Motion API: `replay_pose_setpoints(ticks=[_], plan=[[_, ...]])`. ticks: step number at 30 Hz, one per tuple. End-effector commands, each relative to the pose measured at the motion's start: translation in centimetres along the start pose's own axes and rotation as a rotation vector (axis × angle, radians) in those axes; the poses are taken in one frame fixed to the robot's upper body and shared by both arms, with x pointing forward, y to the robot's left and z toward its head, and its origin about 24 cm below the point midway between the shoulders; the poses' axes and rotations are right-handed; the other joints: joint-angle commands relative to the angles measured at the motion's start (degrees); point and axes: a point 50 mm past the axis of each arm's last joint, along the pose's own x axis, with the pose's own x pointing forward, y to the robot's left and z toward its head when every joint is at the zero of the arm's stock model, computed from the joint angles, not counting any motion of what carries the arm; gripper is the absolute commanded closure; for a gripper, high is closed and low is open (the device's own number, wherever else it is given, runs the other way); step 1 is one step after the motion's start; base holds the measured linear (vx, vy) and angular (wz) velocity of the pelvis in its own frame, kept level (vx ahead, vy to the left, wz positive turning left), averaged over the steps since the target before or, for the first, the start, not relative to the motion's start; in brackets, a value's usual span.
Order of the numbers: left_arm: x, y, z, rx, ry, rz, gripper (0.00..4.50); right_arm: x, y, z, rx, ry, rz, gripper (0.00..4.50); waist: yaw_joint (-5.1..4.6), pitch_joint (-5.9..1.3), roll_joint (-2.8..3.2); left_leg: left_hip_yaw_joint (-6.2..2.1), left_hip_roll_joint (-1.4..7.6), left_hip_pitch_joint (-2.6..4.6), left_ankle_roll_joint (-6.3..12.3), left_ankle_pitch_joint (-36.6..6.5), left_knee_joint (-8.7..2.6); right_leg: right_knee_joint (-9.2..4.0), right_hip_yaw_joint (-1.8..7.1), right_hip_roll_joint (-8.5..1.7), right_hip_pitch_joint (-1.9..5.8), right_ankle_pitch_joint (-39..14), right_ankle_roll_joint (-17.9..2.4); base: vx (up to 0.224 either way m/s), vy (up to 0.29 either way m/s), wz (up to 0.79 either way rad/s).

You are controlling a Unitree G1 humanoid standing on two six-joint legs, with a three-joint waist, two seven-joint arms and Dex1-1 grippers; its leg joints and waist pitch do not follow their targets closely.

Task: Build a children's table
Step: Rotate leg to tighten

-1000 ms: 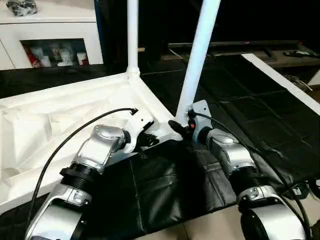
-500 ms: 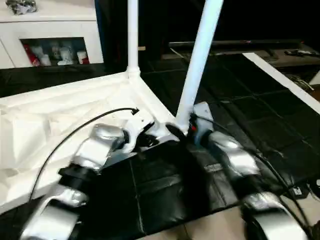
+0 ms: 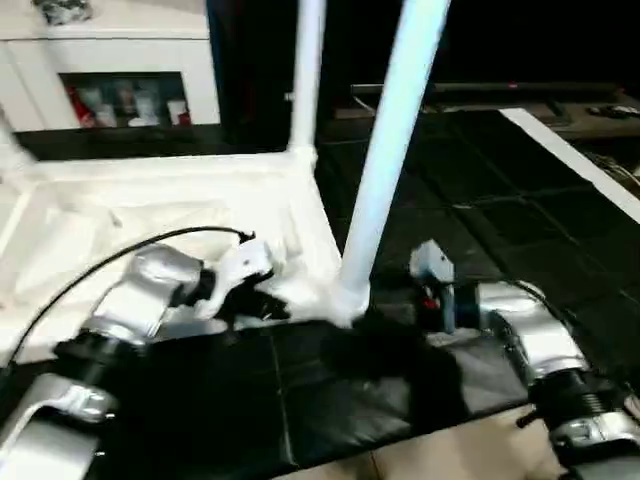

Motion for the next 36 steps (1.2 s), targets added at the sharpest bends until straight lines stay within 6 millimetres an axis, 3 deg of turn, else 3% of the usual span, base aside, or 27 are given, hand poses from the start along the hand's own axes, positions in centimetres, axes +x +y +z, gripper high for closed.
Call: replay_pose_setpoints(ticks=[1, 6, 7, 12, 16, 21, 25, 36], plan=[[0.7, -0.6, 0.9, 0.07, -0.018, -0.118, 4.5, 0.3, -0.2, 1.1, -0.077, -0.004, 0.071, 0.04, -0.05, -3.66, 0.23, 0.12, 1.77, 0.11, 4.09, -6.1, -3.66, -4.01, 3.57, -4.25, 3.42, -8.3, -11.8, 0.0, 0.0, 0.0], [0.9, -0.9, 1.1, 0.101, -0.004, -0.156, 4.5, 0.6, -0.4, 1.2, -0.085, -0.003, 0.087, 0.04, 0.47, -3.59, 0.29, 0.13, 1.9, 0.35, 3.27, -6.6, -3.76, -3.91, 3.65, -4.33, 3.28, -8.6, -12.1, 0.0, 0.0, 0.0], [1.0, -0.9, 1.2, 0.112, 0.0, -0.161, 4.5, 0.9, -0.3, 1.3, -0.084, -0.005, 0.112, 0.38, 0.62, -3.61, 0.13, 0.18, 1.88, 0.4, 3.12, -6.8, -3.74, -3.92, 3.67, -4.32, 3.25, -8.5, -12.0, 0.0, 0.0, 0.0], [1.2, -0.9, 1.3, 0.135, 0.005, -0.175, 4.5, 1.3, 0.2, 1.1, -0.081, 0.005, 0.178, 0.57, 0.77, -3.69, 0.05, 0.09, 1.82, 0.13, 3.02, -6.4, -3.72, -3.81, 3.61, -4.31, 3.48, -8.2, -11.5, 0.0, 0.0, 0.0], [1.2, -0.8, 1.3, 0.144, 0.008, -0.181, 4.5, 1.2, 0.3, 0.8, -0.092, 0.018, 0.203, 1.08, 0.8, -3.73, 0.05, 0.09, 1.78, 0.14, 2.96, -6.3, -3.68, -3.88, 3.61, -4.34, 3.47, -8.6, -11.2, 0.0, 0.0, 0.0], [1.1, -0.8, 1.1, 0.149, 0.017, -0.184, 4.5, 0.9, 0.2, 0.6, -0.084, 0.024, 0.211, 1.3, 0.91, -3.69, 0.03, 0.05, 1.82, 0.12, 2.84, -6.5, -3.72, -3.89, 3.55, -4.28, 3.45, -9.2, -11.1, 0.0, 0.0, 0.0], [1.0, -0.8, 1.0, 0.148, 0.022, -0.182, 4.5, 1.0, 0.2, 0.4, -0.077, 0.017, 0.209, 1.74, 0.95, -3.73, -0.03, 0.04, 1.78, 0.06, 2.78, -6.6, -3.68, -3.91, 3.55, -4.29, 3.52, -9.6, -10.9, 0.0, 0.0, 0.0], [0.9, -0.2, 0.8, 0.088, 0.009, -0.128, 4.5, 1.6, 0.7, -0.2, -0.031, -0.005, 0.225, 1.87, 0.98, -3.76, 0.1, 0.07, 1.77, 0.09, 2.79, -6.4, -3.64, -3.84, 3.51, -4.23, 3.51, -8.9, -11.3, 0.0, 0.0, 0.0]])
